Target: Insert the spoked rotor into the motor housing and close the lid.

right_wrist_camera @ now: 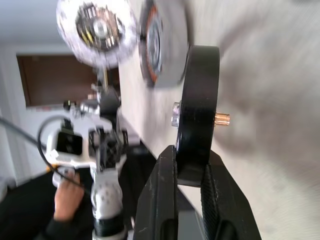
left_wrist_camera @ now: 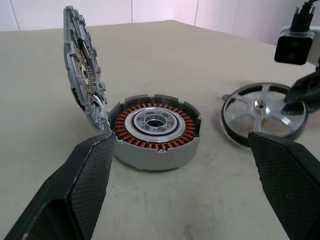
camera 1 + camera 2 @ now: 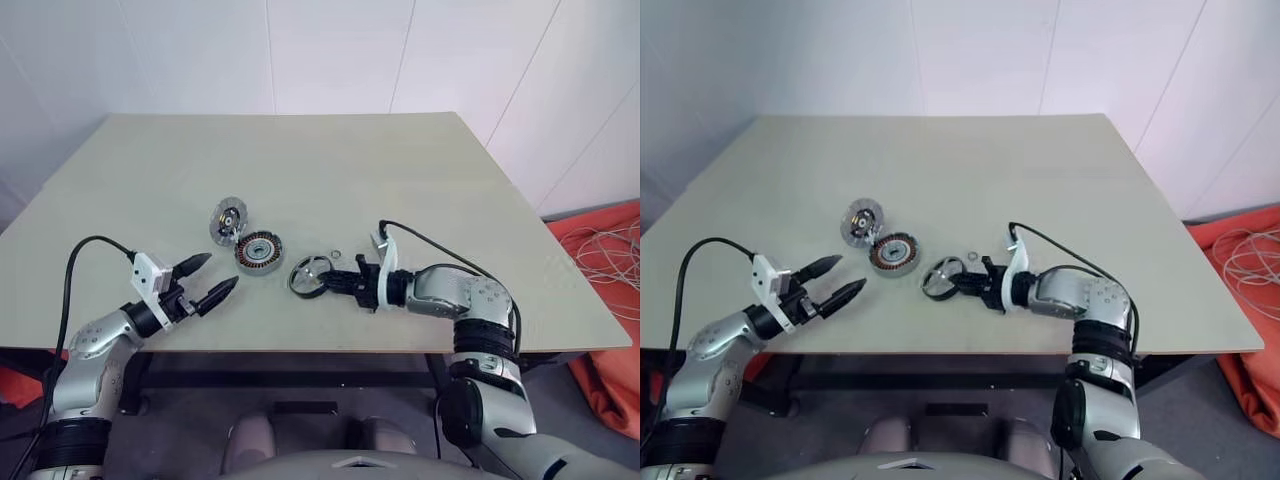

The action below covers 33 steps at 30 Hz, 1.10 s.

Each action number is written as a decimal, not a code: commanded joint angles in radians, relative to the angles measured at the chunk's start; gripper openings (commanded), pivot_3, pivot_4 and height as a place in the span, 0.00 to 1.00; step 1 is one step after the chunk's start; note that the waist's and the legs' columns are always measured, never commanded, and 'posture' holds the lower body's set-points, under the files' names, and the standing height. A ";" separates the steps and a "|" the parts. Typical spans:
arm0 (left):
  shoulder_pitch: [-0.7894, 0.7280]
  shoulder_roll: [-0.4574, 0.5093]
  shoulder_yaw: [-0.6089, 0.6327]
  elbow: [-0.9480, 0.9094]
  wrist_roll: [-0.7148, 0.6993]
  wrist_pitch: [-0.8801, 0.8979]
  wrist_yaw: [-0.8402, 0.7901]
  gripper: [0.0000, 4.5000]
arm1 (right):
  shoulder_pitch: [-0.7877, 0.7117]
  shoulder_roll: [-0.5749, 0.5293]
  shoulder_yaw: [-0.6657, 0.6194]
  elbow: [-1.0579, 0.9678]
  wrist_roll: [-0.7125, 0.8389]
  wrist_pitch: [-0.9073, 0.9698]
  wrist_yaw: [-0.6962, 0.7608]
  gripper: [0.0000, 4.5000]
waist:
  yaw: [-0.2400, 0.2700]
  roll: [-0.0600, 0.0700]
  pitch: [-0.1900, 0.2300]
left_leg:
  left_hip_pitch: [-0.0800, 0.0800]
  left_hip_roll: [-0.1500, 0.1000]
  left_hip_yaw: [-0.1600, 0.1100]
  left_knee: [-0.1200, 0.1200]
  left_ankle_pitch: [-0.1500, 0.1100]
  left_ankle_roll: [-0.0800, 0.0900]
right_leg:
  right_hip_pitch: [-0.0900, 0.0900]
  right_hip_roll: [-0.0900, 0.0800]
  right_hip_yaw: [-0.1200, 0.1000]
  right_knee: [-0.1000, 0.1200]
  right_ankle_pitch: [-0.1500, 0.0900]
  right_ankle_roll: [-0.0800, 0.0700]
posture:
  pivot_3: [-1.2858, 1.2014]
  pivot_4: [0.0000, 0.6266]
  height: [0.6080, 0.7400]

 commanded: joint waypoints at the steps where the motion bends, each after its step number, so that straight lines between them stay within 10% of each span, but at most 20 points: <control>1: -0.014 0.002 0.007 -0.015 0.004 -0.019 0.006 1.00 | -0.058 -0.057 -0.059 0.004 0.036 -0.068 0.032 0.07 | 0.001 0.000 0.000 | 0.000 0.000 0.000 0.000 0.000 0.000 | 0.000 0.000 0.000 0.000 0.000 0.000 | 0.52 0.00 1.00; 19: -0.035 0.002 0.002 0.010 0.032 -0.024 0.010 1.00 | -0.055 -0.155 -0.139 0.050 -0.118 -0.371 0.159 0.07 | -0.001 0.000 0.000 | -0.002 0.000 0.002 0.001 0.000 0.000 | -0.002 0.000 0.000 0.001 0.000 0.000 | 0.52 0.00 1.00; 30: -0.029 0.003 0.003 0.007 0.040 -0.028 0.019 1.00 | -0.057 -0.142 -0.152 0.019 -0.096 -0.327 0.061 0.99 | 0.000 0.001 0.000 | -0.002 0.000 0.002 0.001 0.000 0.000 | -0.002 0.000 0.000 0.002 0.000 0.000 | 0.52 0.00 1.00; 33: -0.032 0.003 0.003 0.008 0.041 -0.027 0.020 1.00 | -0.040 -0.156 -0.156 -0.024 -0.045 -0.261 0.014 1.00 | 0.000 0.001 0.000 | -0.002 0.000 0.002 0.001 0.000 0.000 | -0.002 0.000 0.000 0.003 0.000 0.000 | 0.52 0.00 1.00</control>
